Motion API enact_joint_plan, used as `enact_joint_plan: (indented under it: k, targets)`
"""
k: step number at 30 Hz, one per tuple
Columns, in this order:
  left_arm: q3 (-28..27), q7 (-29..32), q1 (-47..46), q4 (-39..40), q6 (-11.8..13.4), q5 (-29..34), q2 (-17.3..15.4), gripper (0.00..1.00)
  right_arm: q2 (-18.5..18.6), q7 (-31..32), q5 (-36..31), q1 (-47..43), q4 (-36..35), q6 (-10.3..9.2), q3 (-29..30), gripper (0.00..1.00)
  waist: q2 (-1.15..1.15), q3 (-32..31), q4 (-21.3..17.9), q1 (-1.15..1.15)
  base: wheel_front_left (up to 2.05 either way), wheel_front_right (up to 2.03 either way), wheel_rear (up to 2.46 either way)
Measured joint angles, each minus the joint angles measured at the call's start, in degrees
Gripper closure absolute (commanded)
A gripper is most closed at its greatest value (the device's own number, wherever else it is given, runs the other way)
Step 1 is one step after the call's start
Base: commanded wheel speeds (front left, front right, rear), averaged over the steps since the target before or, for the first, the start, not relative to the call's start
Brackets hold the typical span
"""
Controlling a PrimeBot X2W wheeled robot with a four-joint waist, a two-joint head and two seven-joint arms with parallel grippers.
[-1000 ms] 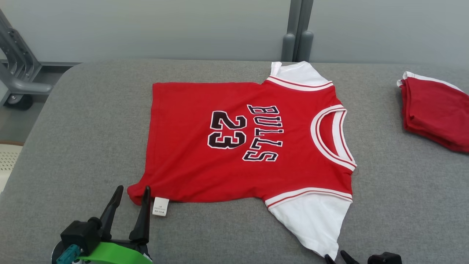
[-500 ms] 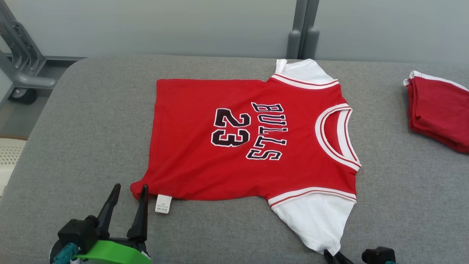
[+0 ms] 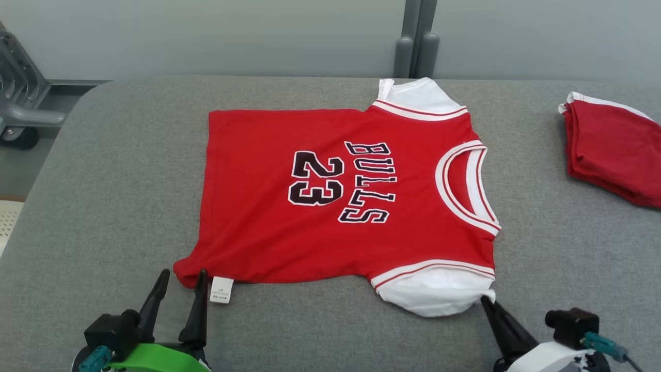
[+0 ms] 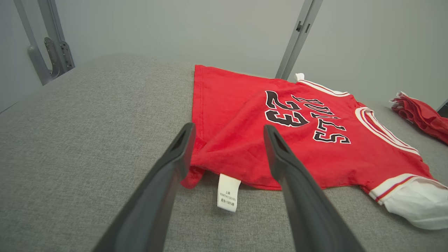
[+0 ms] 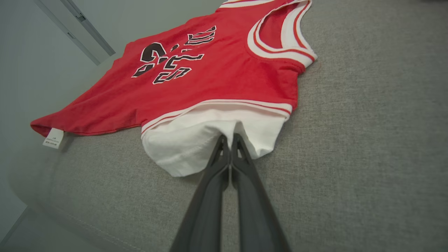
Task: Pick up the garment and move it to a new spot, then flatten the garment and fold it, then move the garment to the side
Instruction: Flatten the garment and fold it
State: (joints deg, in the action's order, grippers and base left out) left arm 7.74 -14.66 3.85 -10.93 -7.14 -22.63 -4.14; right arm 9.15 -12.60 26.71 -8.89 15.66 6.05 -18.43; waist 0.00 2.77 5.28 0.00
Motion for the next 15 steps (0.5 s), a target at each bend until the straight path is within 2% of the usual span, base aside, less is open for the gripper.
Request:
enact_joint_plan:
  k: [6,11,15]
  targets:
    - [1.7,0.0,0.0,-2.0,0.0,0.0,0.0,0.00,5.0,-0.1,0.3,0.4,-4.6,0.22,3.4,1.00,0.00,0.4,-1.7,0.00,0.00,0.00,0.00]
    - [2.5,0.1,0.0,-3.5,0.0,-0.3,0.0,0.00,6.6,-0.1,1.5,0.5,-6.6,0.44,5.5,1.00,0.00,0.5,-2.7,0.00,0.00,0.00,0.00]
    - [5.7,1.3,-0.2,-5.1,0.0,-0.3,0.1,0.00,7.9,0.0,2.0,0.5,-7.9,0.45,6.7,1.00,0.00,0.5,-3.4,0.00,0.00,0.00,0.00]
